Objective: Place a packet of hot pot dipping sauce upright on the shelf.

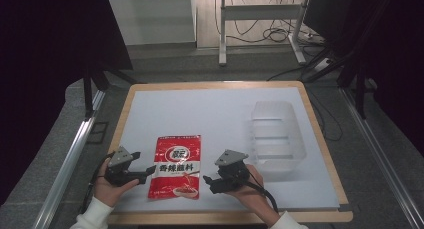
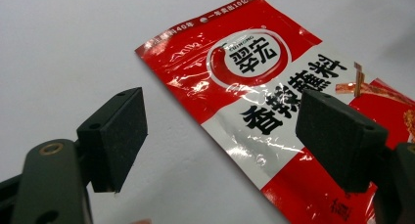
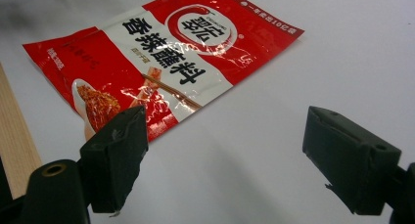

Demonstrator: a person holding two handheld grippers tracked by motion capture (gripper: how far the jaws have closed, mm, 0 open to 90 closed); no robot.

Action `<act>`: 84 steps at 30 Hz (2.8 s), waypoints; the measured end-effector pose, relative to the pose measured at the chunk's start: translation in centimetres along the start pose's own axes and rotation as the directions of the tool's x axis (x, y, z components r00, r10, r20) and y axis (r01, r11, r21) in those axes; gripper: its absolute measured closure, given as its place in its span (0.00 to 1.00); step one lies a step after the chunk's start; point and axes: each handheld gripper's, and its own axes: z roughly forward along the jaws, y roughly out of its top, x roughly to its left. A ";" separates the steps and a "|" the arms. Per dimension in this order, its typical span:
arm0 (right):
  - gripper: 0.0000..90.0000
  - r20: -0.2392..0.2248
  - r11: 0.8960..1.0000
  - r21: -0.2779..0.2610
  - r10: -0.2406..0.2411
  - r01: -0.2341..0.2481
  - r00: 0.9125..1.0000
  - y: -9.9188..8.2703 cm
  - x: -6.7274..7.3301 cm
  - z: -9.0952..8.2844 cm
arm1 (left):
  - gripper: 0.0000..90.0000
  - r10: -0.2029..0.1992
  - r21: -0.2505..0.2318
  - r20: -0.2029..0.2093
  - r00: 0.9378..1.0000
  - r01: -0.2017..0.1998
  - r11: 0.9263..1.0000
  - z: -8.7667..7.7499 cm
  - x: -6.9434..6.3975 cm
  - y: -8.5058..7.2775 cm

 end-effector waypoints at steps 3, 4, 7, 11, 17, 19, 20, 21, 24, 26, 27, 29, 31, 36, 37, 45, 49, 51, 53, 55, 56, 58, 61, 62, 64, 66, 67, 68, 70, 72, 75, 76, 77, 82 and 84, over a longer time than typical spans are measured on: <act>0.19 0.005 1.000 0.001 0.004 -0.004 1.000 0.0 -0.1 -0.1 | 0.21 0.009 0.009 0.004 1.000 -0.009 1.000 0.2 -0.1 0.0; 0.19 0.012 1.000 0.003 0.001 -0.001 1.000 0.0 -0.1 -0.1 | 0.21 0.009 0.009 0.004 1.000 -0.009 1.000 0.2 -0.1 0.0; 0.19 0.010 1.000 0.008 0.006 -0.006 1.000 0.0 -0.1 0.0 | 0.21 0.014 0.010 0.006 1.000 -0.014 1.000 0.1 -0.1 -0.1; 0.19 0.002 1.000 0.018 0.002 -0.002 1.000 0.1 0.0 0.2 | 0.21 0.012 0.006 0.001 1.000 -0.012 1.000 -0.1 -0.1 -0.1; 0.19 -0.002 1.000 0.015 0.005 -0.005 1.000 0.6 -0.1 0.0 | 0.21 0.005 0.016 -0.005 1.000 -0.005 1.000 0.2 -0.1 -0.1; 0.19 -0.014 1.000 0.013 0.007 -0.007 1.000 0.9 -0.1 -0.2 | 0.21 0.001 0.014 -0.009 1.000 -0.001 1.000 0.1 0.0 -0.1; 0.19 -0.019 1.000 0.015 0.007 -0.007 1.000 1.1 -0.1 -0.3 | 0.21 -0.002 0.013 -0.014 1.000 0.002 1.000 0.1 0.1 0.0; 0.19 -0.030 1.000 0.021 0.000 0.001 1.000 1.6 0.0 -0.4 | 0.21 -0.004 0.012 -0.015 1.000 0.004 1.000 0.0 0.2 0.0; 0.20 -0.034 1.000 0.017 -0.012 0.013 0.999 2.5 -0.1 -0.6 | 0.21 -0.015 0.009 -0.011 1.000 0.015 1.000 -0.1 0.6 -0.1; 0.20 -0.032 1.000 0.016 -0.014 0.014 0.999 2.8 -0.2 -0.6 | 0.21 -0.016 0.011 -0.009 1.000 0.016 1.000 -0.2 0.6 -0.1; 0.21 -0.030 1.000 0.013 -0.015 0.016 0.999 3.2 -0.3 -0.6 | 0.21 -0.016 0.012 -0.006 1.000 0.016 1.000 -0.1 0.6 -0.2; 0.21 -0.028 1.000 0.011 -0.019 0.019 0.999 3.9 -0.6 -0.5 | 0.21 -0.009 0.017 -0.005 1.000 0.009 1.000 -0.1 0.6 -0.3; 0.22 -0.015 1.000 0.009 -0.021 0.021 1.000 5.0 -1.0 -0.4 | 0.21 -0.006 0.019 -0.013 1.000 0.006 1.000 0.0 0.6 -0.4; 0.23 -0.020 1.000 0.014 -0.013 0.013 1.000 6.2 -1.6 0.0 | 0.21 -0.005 0.018 -0.019 1.000 0.005 1.000 -0.1 0.6 -0.5; 0.23 -0.021 1.000 0.022 -0.020 0.020 1.000 6.8 -1.9 0.3 | 0.21 -0.006 0.016 -0.019 1.000 0.007 1.000 0.0 0.6 -0.5; 0.25 -0.052 0.996 0.082 -0.020 0.024 0.998 8.7 -2.9 2.1 | 0.21 -0.001 0.022 -0.018 1.000 0.001 1.000 0.2 0.2 -0.6; 0.28 -0.053 0.994 0.112 -0.010 0.016 0.999 9.2 -3.7 3.8 | 0.21 0.015 0.032 -0.015 1.000 -0.015 0.999 0.4 0.0 -0.7; 0.29 -0.054 0.993 0.118 -0.008 0.014 0.998 9.3 -3.9 4.2 | 0.21 0.018 0.034 -0.015 1.000 -0.017 0.999 0.5 0.0 -0.7; 0.28 -0.072 0.988 0.156 0.019 -0.008 0.997 9.6 -4.7 5.8 | 0.21 0.021 0.039 -0.011 1.000 -0.020 0.999 0.5 0.0 -0.7; 0.29 -0.087 0.983 0.182 0.044 -0.028 0.995 9.8 -5.2 6.8 | 0.21 0.025 0.042 -0.012 1.000 -0.025 0.999 0.6 -0.1 -0.8; 0.29 -0.089 0.980 0.196 0.054 -0.035 0.995 9.9 -5.4 7.3 | 0.21 0.034 0.047 -0.011 0.999 -0.034 0.998 0.7 -0.1 -0.8; 0.29 -0.091 0.977 0.208 0.062 -0.042 0.994 10.1 -5.6 7.8 | 0.21 0.038 0.049 -0.010 0.999 -0.038 0.998 0.7 -0.2 -0.8; 0.31 -0.095 0.971 0.233 0.075 -0.051 0.993 10.4 -6.0 9.1 | 0.21 0.037 0.046 -0.010 0.999 -0.037 0.998 0.6 -0.2 -0.8; 0.32 -0.092 0.966 0.253 0.075 -0.049 0.993 10.7 -6.3 9.7 | 0.21 0.037 0.046 -0.010 0.999 -0.037 0.998 0.6 -0.1 -0.8; 0.34 -0.092 0.965 0.259 0.076 -0.049 0.993 11.0 -6.6 10.3 | 0.21 0.039 0.046 -0.010 0.999 -0.038 0.998 0.6 -0.1 -0.8; 0.36 -0.099 0.960 0.274 0.082 -0.052 0.992 11.3 -7.0 10.7 | 0.21 0.037 0.043 -0.010 0.999 -0.037 0.998 0.7 -0.2 -0.8; 0.36 -0.099 0.960 0.274 0.082 -0.052 0.992 11.3 -7.0 10.7 | 0.21 0.037 0.043 -0.010 0.999 -0.037 0.998 0.7 -0.2 -0.8; 0.38 -0.105 0.959 0.281 0.076 -0.044 0.992 11.4 -7.2 11.0 | 0.21 0.038 0.042 -0.010 0.999 -0.037 0.998 0.7 -0.2 -0.8; 0.41 -0.108 0.953 0.301 0.082 -0.047 0.991 11.6 -7.7 11.4 | 0.21 0.039 0.043 -0.011 0.999 -0.038 0.998 0.6 -0.2 -0.8; 0.46 -0.114 0.943 0.327 0.102 -0.059 0.988 11.7 -8.4 12.2 | 0.21 0.038 0.043 -0.010 0.999 -0.038 0.998 0.6 -0.1 -0.8; 0.48 -0.119 0.937 0.342 0.115 -0.069 0.986 11.7 -8.8 12.7 | 0.21 0.038 0.043 -0.009 0.999 -0.037 0.998 0.7 -0.1 -0.8; 0.50 -0.118 0.935 0.347 0.116 -0.069 0.986 11.6 -9.0 13.0 | 0.21 0.041 0.046 -0.010 0.999 -0.041 0.998 0.7 -0.1 -0.8; 0.51 -0.116 0.934 0.351 0.119 -0.071 0.986 11.5 -9.2 13.3 | 0.21 0.043 0.048 -0.009 0.999 -0.042 0.998 0.7 -0.2 -0.8; 0.57 -0.126 0.921 0.381 0.141 -0.083 0.982 11.1 -9.9 14.4 | 0.21 0.047 0.051 -0.011 0.999 -0.047 0.998 0.7 -0.2 -0.9; 0.59 -0.134 0.916 0.393 0.145 -0.082 0.980 11.0 -10.2 14.8 | 0.21 0.051 0.054 -0.010 0.999 -0.050 0.997 0.8 -0.2 -0.9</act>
